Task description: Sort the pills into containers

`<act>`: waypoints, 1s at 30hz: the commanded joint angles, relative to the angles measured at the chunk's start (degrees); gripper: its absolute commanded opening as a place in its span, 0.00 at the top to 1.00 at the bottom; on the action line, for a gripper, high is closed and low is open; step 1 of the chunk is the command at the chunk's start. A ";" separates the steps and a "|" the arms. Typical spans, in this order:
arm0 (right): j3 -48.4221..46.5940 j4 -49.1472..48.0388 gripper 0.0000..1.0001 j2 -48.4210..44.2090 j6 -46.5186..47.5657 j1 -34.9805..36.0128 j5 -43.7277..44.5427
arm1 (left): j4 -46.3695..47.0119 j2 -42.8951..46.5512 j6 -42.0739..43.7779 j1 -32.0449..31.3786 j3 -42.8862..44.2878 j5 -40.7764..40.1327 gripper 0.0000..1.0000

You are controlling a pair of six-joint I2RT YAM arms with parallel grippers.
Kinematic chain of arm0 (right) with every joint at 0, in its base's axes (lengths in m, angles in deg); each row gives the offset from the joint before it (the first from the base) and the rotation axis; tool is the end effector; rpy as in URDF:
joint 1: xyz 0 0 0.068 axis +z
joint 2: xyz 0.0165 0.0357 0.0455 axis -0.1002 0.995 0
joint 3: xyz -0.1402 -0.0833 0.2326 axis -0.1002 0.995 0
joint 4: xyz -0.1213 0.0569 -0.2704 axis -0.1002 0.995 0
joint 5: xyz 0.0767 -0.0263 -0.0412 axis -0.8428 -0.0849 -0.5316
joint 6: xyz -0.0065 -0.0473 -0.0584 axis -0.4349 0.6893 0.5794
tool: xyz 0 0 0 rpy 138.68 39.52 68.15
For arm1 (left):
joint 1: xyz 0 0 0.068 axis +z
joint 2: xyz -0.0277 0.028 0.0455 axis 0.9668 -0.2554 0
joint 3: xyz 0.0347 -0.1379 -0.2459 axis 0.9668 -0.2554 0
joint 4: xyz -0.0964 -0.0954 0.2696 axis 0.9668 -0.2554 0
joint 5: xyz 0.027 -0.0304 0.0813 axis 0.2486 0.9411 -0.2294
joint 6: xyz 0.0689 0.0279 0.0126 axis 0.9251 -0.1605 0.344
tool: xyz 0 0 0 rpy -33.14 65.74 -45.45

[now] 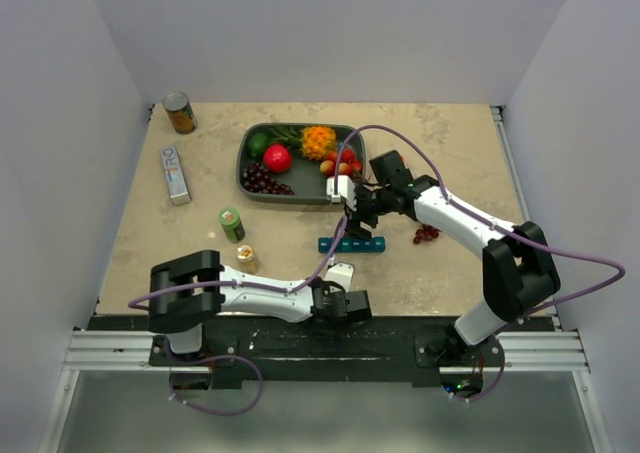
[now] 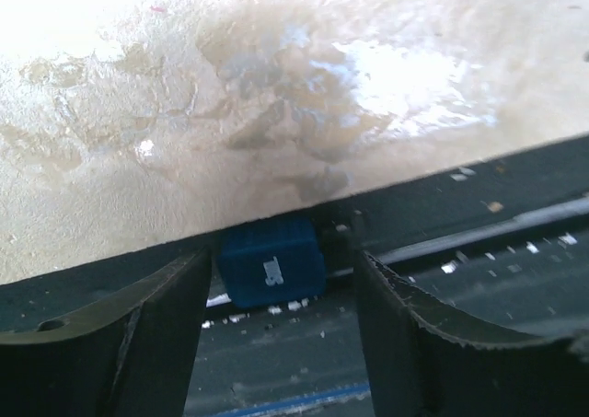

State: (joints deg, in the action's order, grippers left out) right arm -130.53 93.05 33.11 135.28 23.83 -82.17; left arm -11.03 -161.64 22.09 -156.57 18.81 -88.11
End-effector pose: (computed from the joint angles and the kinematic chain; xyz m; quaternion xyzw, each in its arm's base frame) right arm 0.3133 0.2201 0.2087 -0.6371 0.6497 0.2388 0.3391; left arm 0.0724 -0.3396 0.1111 0.0992 0.9755 -0.0632 0.1861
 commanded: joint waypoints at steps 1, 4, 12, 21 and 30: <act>0.25 -0.53 0.23 -1.82 -0.64 -0.31 -2.11 | -5.02 -3.38 -3.40 -0.20 3.17 -3.08 0.34; 0.16 -0.44 0.23 -2.08 -0.64 -0.32 -2.37 | -4.84 -4.44 -3.58 -0.11 3.35 -3.34 0.35; 0.16 -0.27 0.23 -2.52 -0.64 -0.58 -3.08 | -4.75 -2.95 -1.56 -0.20 3.79 -3.96 0.70; -0.28 2.71 0.23 -4.10 1.82 -0.67 -7.20 | 3.49 12.24 14.42 -0.20 0.54 2.63 0.85; 1.21 8.78 0.21 -10.69 9.37 -0.67 -14.32 | 15.45 31.75 27.36 20.77 -9.57 21.69 0.88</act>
State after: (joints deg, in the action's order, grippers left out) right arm -130.51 99.04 26.96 140.39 23.44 -90.72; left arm -1.89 -134.47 42.96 -144.37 11.68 -75.91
